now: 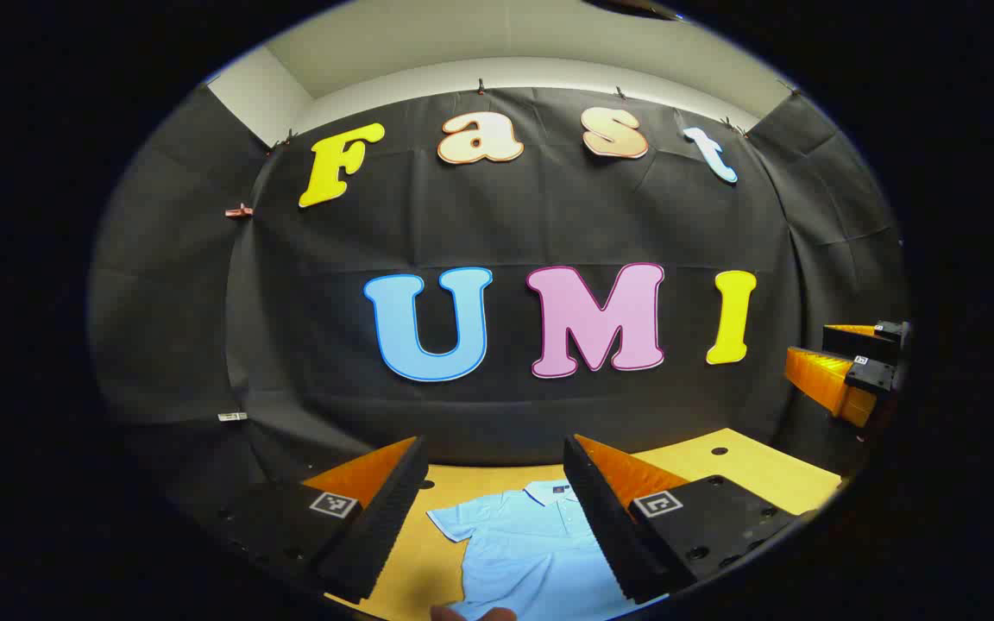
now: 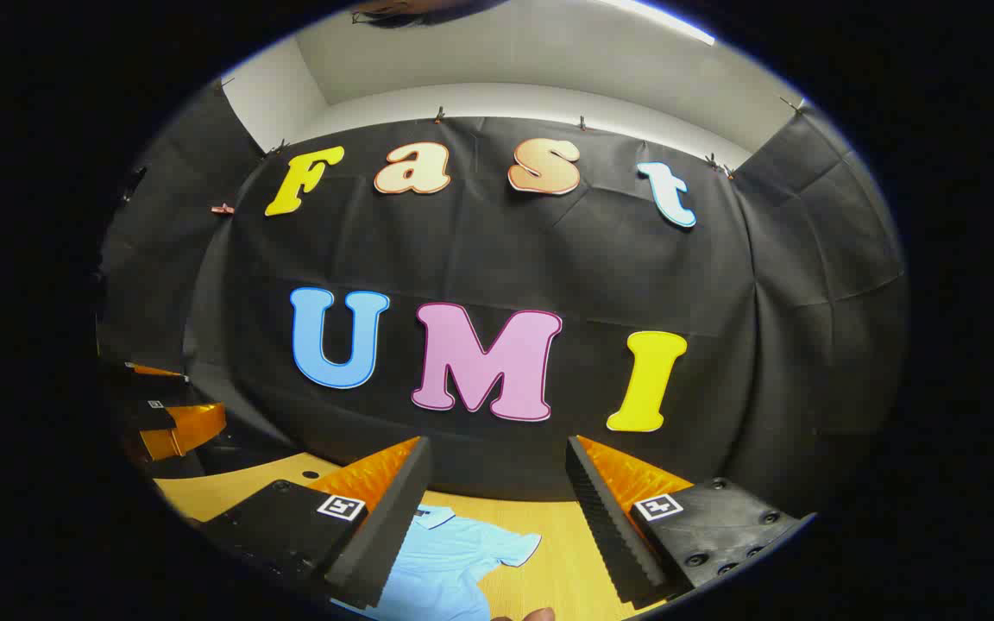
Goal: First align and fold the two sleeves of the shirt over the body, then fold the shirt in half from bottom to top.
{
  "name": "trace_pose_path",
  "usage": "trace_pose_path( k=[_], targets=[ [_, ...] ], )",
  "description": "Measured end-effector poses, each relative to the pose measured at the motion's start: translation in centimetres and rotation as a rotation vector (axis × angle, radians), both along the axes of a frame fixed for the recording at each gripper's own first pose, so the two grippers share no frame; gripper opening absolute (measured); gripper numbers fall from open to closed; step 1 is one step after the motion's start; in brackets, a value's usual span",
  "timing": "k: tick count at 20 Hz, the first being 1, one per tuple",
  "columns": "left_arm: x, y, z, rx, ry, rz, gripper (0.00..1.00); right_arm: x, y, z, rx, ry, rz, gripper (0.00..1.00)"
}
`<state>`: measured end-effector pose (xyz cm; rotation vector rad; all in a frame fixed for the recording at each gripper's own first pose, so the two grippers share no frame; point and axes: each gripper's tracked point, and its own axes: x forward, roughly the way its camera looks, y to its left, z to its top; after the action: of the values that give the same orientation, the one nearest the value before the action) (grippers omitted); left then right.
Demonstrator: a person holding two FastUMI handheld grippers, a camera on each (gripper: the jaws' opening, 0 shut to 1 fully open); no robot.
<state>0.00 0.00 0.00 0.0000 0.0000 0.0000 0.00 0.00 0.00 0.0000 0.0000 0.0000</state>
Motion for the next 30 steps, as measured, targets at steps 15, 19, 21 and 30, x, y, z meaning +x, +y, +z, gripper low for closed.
trace_pose_path(
  k=[15,19,21,30],
  targets=[
    [2.1,-0.1,-1.5,0.043,0.024,-0.054,1.0,2.4,0.7,-1.9,-0.01,0.057,-0.016,0.95],
    [2.2,0.0,-1.7,0.044,0.034,-0.054,1.0,3.9,1.7,-3.2,-0.01,0.096,0.017,0.96],
    [2.3,0.0,-1.9,0.05,0.037,-0.053,1.0,5.2,1.5,-4.9,0.007,0.146,0.024,0.96],
    [2.7,0.2,-3.4,0.062,0.095,-0.04,1.0,15.8,-1.9,-21.2,0.063,0.529,0.027,0.97]
  ],
)
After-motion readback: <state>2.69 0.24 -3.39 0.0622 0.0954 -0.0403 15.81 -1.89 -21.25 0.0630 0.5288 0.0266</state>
